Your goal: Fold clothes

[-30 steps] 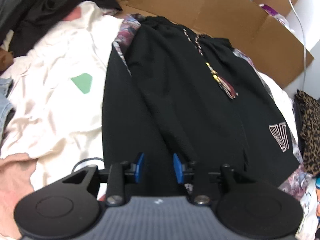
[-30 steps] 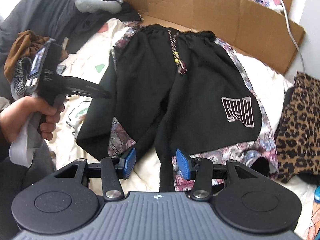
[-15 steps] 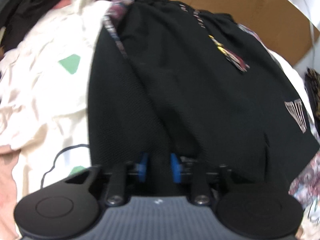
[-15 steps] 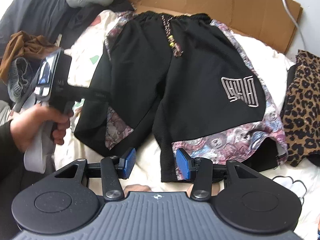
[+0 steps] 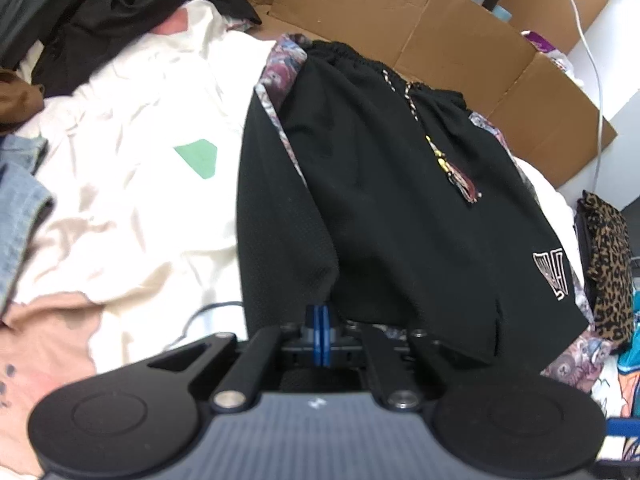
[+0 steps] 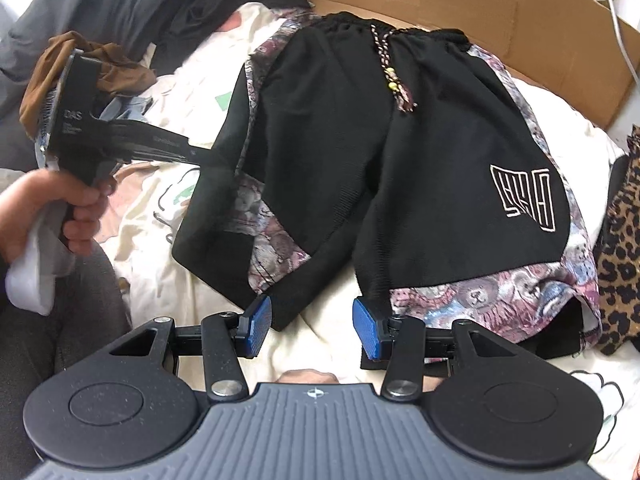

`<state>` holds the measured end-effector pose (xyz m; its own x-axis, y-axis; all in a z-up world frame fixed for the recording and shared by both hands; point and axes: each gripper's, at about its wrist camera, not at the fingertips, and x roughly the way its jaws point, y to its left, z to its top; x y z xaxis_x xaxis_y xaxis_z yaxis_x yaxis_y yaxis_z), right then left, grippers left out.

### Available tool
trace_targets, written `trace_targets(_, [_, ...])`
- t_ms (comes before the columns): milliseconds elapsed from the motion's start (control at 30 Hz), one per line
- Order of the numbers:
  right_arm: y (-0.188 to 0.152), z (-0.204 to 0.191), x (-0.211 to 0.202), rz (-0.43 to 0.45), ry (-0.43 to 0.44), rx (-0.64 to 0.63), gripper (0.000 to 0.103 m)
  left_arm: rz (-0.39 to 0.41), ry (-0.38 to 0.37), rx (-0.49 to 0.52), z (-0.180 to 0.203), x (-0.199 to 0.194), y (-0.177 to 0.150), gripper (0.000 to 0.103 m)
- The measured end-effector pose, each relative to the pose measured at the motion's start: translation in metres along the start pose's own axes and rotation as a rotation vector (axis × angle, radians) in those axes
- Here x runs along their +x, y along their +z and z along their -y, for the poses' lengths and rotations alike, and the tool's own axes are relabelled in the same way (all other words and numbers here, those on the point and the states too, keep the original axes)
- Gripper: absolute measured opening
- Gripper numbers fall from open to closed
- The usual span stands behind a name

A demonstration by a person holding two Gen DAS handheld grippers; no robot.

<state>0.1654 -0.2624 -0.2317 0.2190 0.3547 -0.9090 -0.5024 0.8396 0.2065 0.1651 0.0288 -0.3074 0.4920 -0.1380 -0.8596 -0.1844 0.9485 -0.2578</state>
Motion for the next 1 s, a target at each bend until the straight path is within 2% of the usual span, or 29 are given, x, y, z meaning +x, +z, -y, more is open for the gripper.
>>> trace_targets(267, [0.011,-0.012,-0.001,0.007,0.009,-0.020,0.052,-0.017,0.021,0.036,-0.030,-0.029,0.017,0.002])
trace_targets(500, [0.020,-0.023,-0.007,0.026,0.018,-0.053,0.052,-0.046,0.094,0.063,-0.048,-0.033,0.024,0.004])
trace_targets(567, [0.021,-0.025,-0.007,0.025,0.020,-0.059,0.052,-0.042,0.114,0.070,-0.049,-0.032,0.026,0.008])
trace_targets(700, [0.022,-0.027,-0.007,0.022,0.022,-0.064,0.052,-0.047,0.114,0.082,-0.047,-0.031,0.028,0.008])
trace_targets(767, [0.021,-0.027,-0.007,0.020,0.022,-0.064,0.052,-0.057,0.106,0.104,-0.042,-0.029,0.028,0.013])
trace_targets(833, [0.020,-0.026,-0.007,0.018,0.023,-0.061,0.052,-0.076,0.088,0.132,-0.035,-0.025,0.026,0.030])
trace_targets(900, [0.019,-0.024,-0.007,0.016,0.023,-0.056,0.052,-0.087,0.081,0.167,-0.025,-0.022,0.024,0.038])
trace_targets(1000, [0.018,-0.022,-0.007,0.017,0.026,-0.051,0.052,-0.106,0.085,0.217,-0.011,-0.015,0.020,0.038])
